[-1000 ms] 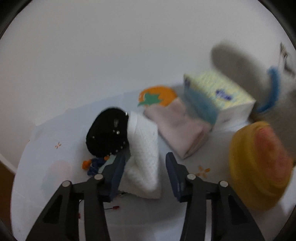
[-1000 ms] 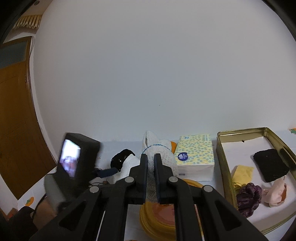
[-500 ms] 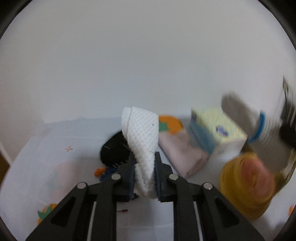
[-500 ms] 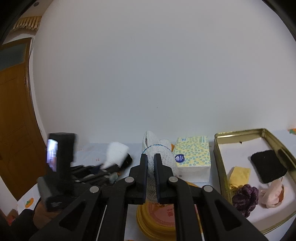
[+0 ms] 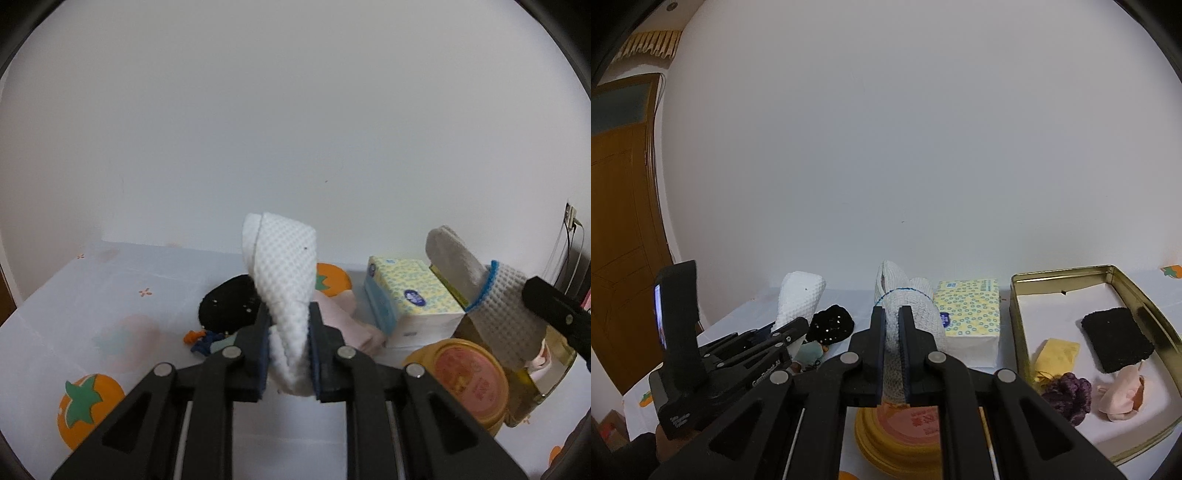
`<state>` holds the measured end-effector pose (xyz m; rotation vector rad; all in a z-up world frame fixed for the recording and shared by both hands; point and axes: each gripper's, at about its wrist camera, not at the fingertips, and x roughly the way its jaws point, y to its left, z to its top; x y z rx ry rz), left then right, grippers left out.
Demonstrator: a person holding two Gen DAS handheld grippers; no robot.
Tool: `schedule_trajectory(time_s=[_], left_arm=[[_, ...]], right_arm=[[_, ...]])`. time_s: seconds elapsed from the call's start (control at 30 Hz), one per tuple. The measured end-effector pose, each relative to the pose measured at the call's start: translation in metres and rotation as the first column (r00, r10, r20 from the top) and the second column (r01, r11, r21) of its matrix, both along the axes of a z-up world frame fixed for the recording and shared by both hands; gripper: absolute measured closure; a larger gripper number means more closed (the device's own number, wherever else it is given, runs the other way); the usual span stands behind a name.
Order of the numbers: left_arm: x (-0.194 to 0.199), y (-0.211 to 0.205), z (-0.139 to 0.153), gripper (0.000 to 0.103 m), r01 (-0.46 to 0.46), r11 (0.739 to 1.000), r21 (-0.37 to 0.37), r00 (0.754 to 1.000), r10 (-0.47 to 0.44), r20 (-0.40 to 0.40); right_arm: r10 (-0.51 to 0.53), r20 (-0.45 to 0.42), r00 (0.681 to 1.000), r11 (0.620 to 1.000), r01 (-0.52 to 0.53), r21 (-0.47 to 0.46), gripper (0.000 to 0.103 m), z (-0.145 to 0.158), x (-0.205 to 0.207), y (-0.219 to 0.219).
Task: Organize soft objects
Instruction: 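Carry the waffle towel into the tray and open the left tool while the right tool drops the glove there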
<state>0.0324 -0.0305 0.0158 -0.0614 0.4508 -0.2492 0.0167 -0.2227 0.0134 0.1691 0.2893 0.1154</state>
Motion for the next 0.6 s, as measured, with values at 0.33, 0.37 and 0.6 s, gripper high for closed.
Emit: schedule_trajectory(time_s=[0.33,0.37,0.6], left_arm=[[-0.013,-0.022,-0.001,0.087,0.010,1.000,-0.009,1.000,-0.010,0.003],[-0.009,-0.020,-0.003,0.087,0.012,1.000,-0.010,1.000,-0.012,0.003],[-0.015,-0.041,-0.004,0.087,0.031,0.999,-0.031,0.999,-0.032,-0.004]], right_arm=[[-0.013,-0.007,1.000,1.000,0.013,0.005,0.095,0.002,-0.011,-0.022],[-0.016,-0.006,1.000,1.000,0.016,0.005,0.095,0.003,-0.012,-0.025],[-0.040,0.007,0.999,0.999,0.040,0.003,0.095,0.007,-0.020,-0.044]])
